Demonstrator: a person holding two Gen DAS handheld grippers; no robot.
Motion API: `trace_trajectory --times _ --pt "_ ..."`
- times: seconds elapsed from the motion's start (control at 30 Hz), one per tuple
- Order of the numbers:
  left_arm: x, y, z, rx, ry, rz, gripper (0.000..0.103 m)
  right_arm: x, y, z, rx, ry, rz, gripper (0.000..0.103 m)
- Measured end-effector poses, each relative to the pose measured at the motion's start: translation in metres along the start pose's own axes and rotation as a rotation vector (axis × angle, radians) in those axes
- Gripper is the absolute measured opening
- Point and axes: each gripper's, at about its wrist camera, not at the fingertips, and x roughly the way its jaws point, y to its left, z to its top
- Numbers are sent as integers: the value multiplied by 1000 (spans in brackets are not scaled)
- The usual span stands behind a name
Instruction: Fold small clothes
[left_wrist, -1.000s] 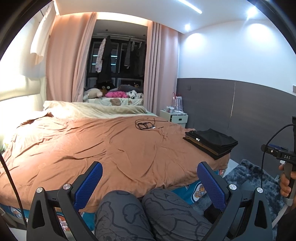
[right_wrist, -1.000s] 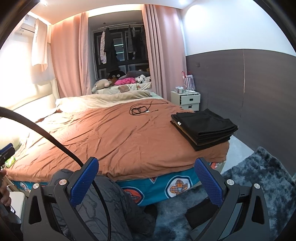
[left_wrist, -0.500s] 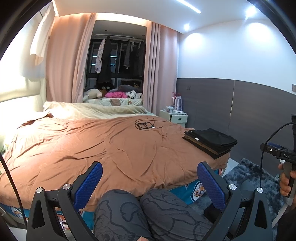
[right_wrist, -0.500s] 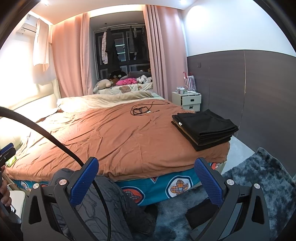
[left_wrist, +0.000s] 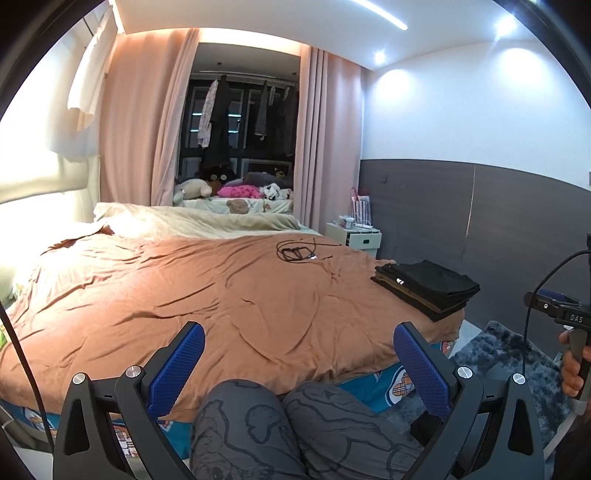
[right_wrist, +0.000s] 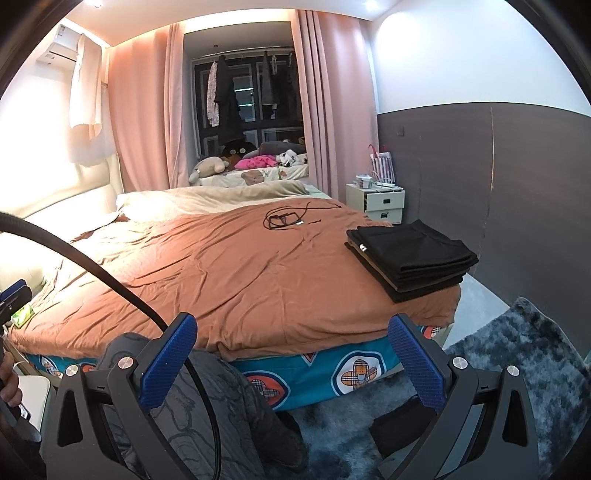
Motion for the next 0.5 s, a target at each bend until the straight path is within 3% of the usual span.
trace_trajectory --times 0.5 --pt "-6 0 -2 0 -11 -9 103 -6 -5 -2 6 -7 -5 103"
